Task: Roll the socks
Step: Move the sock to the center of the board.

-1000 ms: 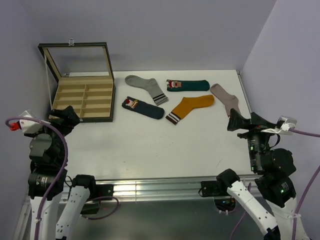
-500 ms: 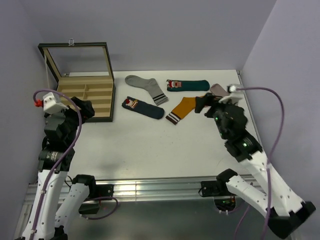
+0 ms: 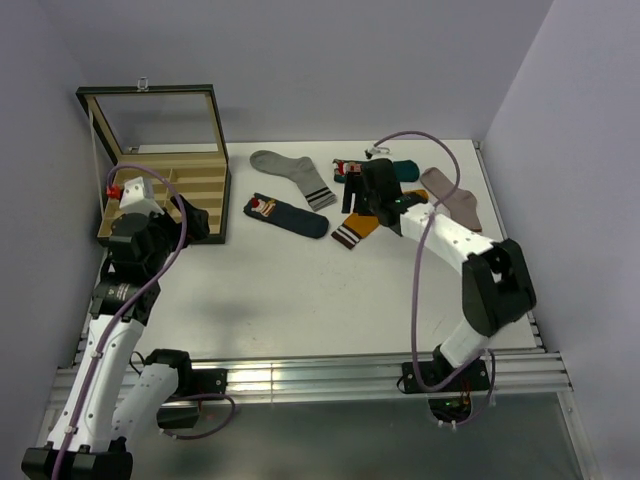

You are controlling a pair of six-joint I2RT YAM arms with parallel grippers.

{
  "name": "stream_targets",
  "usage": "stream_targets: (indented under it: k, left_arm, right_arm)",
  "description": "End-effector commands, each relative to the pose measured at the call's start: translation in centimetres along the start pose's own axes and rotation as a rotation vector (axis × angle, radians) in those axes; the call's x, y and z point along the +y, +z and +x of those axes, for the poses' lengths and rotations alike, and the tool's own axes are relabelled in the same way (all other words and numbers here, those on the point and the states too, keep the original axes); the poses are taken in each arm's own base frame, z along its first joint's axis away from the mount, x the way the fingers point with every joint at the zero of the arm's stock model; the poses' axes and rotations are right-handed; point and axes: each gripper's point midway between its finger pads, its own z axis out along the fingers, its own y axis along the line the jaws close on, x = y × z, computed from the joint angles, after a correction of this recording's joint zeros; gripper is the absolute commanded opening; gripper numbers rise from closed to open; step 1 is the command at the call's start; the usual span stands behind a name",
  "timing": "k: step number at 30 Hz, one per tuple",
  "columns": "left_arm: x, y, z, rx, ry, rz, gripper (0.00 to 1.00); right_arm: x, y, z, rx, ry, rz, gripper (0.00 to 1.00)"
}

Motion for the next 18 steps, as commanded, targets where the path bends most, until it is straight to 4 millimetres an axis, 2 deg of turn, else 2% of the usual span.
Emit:
stream_targets:
  k: [1,2,4,5,9,13,17,18]
  left_arm:
    - [-0.8,0.2,-0.7,-0.03,0.025,0.043,1.0]
    - [-0.8,0.2,-0.7,-0.03,0.027,0.043,0.99]
    - [-0.8,0.3,-0.6,-0.025,0.028,0.042,0.99]
    - [-0.8,0.4,-0.5,-0.023,0.029,0.043,0.99]
    - [-0.8,0.4,-0.4,-0.023,0.03,0.043,0.99]
    - [-0.7,0.3,-0.4,-0.022,0.034,0.044,0.99]
    - [-0.8,0.3,-0.5,-0.027,0.032,0.048,0.99]
    - [-0.8,0.2,-0.5,-0.029,0.032,0.049,0.99]
  right_arm:
    - [-0.3,2.2,0.6,0.072,0.012,-0.004,0.76]
    - [-0.6,3.3,1.9,0.114,0.003,0.013,0.74]
    - [-0.8,4.4,2.9,0.152,-0.006,0.023,0.72]
    - [-1.0,5.3,4.2,0.191,-0.011,0.03,0.71]
    - [-1.3,6.8,6.3,0.265,-0.033,0.041,0.7]
    - [-2.0,7.1,8.5,0.341,-0.059,0.067,0.7]
    - [-2.2,5.9,10.7,0.399,-0.087,0.093,0.7]
    - [-2.4,5.4,11.9,0.425,-0.1,0.105,0.7]
